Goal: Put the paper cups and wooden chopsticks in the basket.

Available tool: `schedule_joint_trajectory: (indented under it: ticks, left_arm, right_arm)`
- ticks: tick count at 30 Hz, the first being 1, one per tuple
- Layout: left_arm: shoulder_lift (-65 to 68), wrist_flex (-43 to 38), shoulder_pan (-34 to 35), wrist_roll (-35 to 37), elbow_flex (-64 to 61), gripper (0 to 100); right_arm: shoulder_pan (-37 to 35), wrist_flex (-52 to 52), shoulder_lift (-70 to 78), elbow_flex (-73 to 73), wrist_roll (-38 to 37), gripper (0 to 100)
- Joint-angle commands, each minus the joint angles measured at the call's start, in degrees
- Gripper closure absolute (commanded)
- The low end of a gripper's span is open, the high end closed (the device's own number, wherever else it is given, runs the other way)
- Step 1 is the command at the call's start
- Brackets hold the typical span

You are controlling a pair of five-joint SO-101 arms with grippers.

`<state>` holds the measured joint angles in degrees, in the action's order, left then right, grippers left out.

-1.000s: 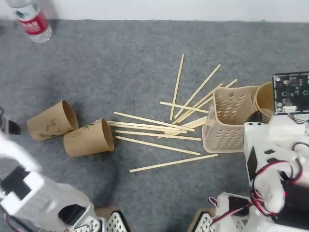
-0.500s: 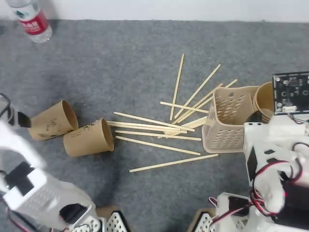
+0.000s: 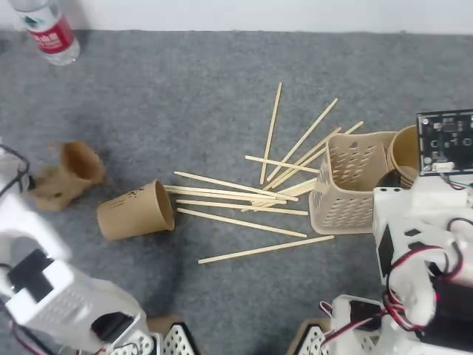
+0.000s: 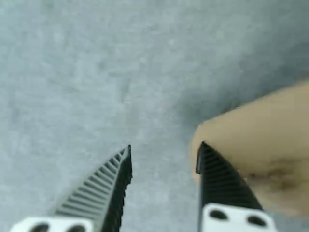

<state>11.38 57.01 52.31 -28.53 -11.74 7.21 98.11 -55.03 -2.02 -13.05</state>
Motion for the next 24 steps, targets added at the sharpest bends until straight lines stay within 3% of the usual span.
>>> schedule_joint_trajectory:
  ticks: [1,17,24]
  left_arm:
    - [-0.4,-3.9,1.3,-1.3,-3.0,77]
    - [-1.4,-3.2,3.3,-4.0,-3.2,77]
    - [-14.3,18.9,-3.0,1.8,9.5,77]
  right_arm:
    - [-0.5,-0.4,0.1,0.4,0.2,74.5]
    - [-0.5,-0.4,-0.1,0.4,0.2,74.6]
    - [-0.5,-0.8,0.3,0.4,0.5,74.6]
